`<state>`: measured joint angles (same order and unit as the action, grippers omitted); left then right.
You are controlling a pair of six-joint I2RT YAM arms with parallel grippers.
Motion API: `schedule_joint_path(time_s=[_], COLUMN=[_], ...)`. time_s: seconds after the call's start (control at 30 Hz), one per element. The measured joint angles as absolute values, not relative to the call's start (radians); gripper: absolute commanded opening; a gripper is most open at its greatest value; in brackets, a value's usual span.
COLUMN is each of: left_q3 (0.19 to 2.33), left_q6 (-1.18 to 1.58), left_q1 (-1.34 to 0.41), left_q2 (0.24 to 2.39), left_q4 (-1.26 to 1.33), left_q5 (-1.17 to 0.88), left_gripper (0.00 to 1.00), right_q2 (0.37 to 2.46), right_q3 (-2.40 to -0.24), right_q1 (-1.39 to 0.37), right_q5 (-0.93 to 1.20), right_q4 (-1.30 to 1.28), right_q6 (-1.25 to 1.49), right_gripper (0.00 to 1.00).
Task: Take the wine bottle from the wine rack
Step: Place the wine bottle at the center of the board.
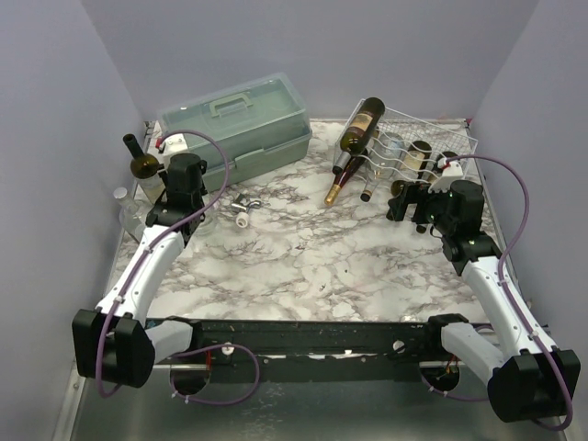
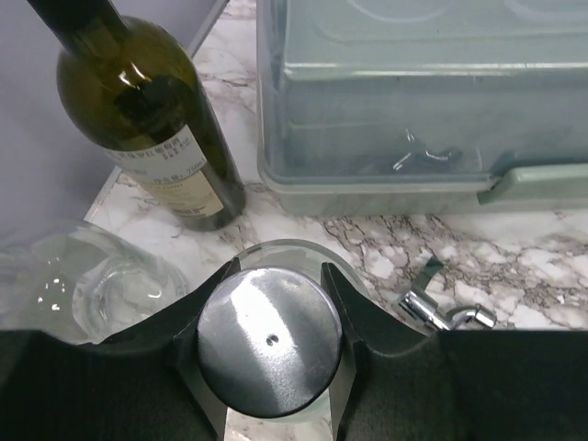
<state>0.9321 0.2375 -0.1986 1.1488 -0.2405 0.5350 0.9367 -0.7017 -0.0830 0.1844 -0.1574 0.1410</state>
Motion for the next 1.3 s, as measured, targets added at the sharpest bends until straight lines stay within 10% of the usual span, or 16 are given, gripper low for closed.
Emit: schedule_joint_path(time_s=[0.63,0.93,1.3], left_q3=[0.957,0.958,0.988], left_q6=[0.210,0.207,0.228], left_q1=[-0.117,-0.107,-0.105], left_q2=[1.298,1.310,1.184], left_q4=[-0.147,-0.120,-0.080], left_q5=[0.524,0.537,0.547], left_gripper=[0.02,0.65,0.83], right_q2=[0.937,0.937,0.937], right_q3=[-0.702,-0.702,-0.701], right_q1=[-0.083,-0.083,-0.083], right_q5=[0.184,0.177,0.177], right_q4=[-0.157,-0.157,-0.157], right_q6=[0.137,0.130,0.126], right_gripper=[1.00,1.00,1.00])
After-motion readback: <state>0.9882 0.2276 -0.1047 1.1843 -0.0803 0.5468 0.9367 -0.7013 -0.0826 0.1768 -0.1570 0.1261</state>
